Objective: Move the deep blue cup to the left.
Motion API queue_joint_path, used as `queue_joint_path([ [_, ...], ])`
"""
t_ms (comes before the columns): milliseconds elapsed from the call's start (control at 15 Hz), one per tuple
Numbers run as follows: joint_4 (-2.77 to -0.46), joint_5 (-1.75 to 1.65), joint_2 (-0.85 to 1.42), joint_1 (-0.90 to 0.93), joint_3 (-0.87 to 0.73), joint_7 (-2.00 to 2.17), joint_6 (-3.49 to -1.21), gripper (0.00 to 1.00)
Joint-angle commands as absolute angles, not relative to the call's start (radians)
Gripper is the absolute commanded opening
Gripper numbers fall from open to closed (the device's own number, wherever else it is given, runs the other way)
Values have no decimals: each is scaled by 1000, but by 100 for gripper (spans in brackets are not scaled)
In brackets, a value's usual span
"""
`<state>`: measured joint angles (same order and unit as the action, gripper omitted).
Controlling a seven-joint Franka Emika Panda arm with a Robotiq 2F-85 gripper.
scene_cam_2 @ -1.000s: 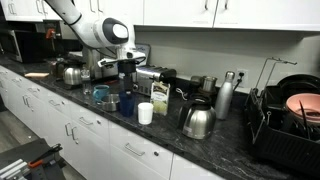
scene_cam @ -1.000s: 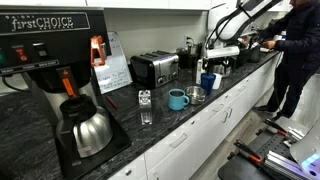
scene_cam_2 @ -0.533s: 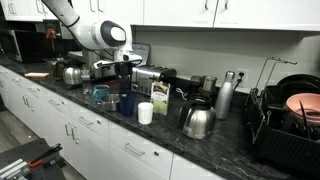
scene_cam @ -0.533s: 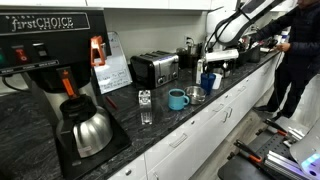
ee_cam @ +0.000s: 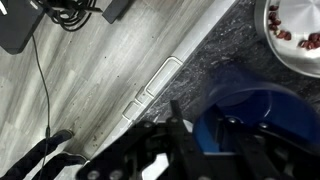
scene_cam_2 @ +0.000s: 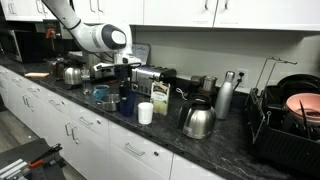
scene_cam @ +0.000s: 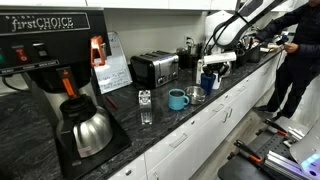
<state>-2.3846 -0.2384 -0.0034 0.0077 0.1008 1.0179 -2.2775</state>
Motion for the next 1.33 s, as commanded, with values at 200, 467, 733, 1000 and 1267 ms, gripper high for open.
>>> queue_joint_path([
  [200, -2355, -230, 25, 30, 84, 1035, -2296, 3],
  [467, -2351, -220, 19, 39, 86, 1035, -2313, 1],
  [733, -2339, -214, 27, 41, 84, 1039, -2331, 1],
  [1000, -2338, -200, 28, 40, 82, 1038, -2345, 1],
  [1267, -2321, -169, 31, 41, 82, 1031, -2367, 1],
])
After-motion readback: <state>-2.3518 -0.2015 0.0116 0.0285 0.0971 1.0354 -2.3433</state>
